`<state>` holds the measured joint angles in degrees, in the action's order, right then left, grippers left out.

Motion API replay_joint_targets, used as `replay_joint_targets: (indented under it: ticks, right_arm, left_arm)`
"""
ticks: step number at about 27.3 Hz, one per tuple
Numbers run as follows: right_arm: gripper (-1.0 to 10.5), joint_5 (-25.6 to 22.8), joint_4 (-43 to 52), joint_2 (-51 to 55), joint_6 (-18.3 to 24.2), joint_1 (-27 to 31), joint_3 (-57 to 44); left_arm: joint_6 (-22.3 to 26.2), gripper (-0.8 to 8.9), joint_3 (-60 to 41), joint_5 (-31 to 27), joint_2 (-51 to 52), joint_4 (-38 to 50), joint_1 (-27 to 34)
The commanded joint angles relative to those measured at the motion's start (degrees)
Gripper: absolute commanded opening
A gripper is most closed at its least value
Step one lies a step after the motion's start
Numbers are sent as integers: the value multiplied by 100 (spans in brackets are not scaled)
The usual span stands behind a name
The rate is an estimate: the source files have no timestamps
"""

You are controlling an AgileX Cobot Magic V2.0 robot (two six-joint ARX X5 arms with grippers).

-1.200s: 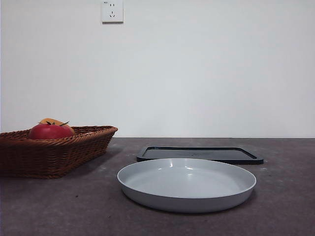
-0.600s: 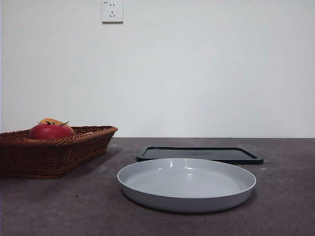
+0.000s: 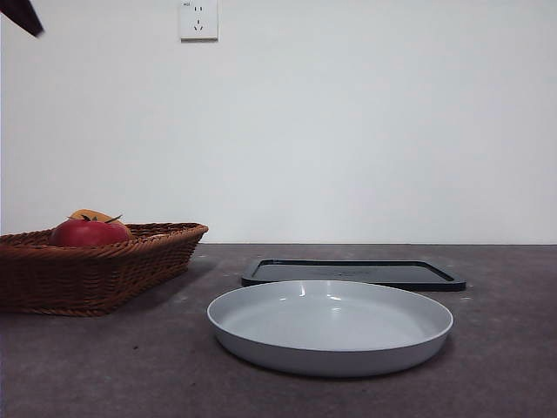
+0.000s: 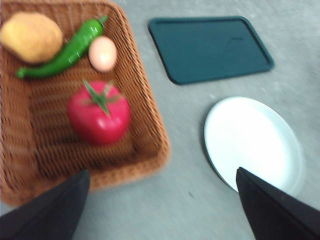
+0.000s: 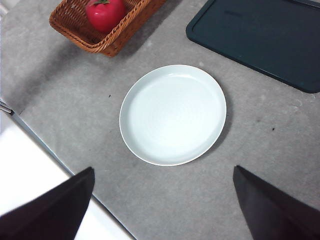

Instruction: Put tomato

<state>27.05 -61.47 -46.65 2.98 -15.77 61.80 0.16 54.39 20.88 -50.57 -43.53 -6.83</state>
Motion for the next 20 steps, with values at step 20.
replay_joint_targets:
  ticks: [20]
  right_arm:
    - [443, 15, 57, -48, -2, -28, 122]
  left_arm:
    - [804, 477, 136, -767, -2850, 2509, -225]
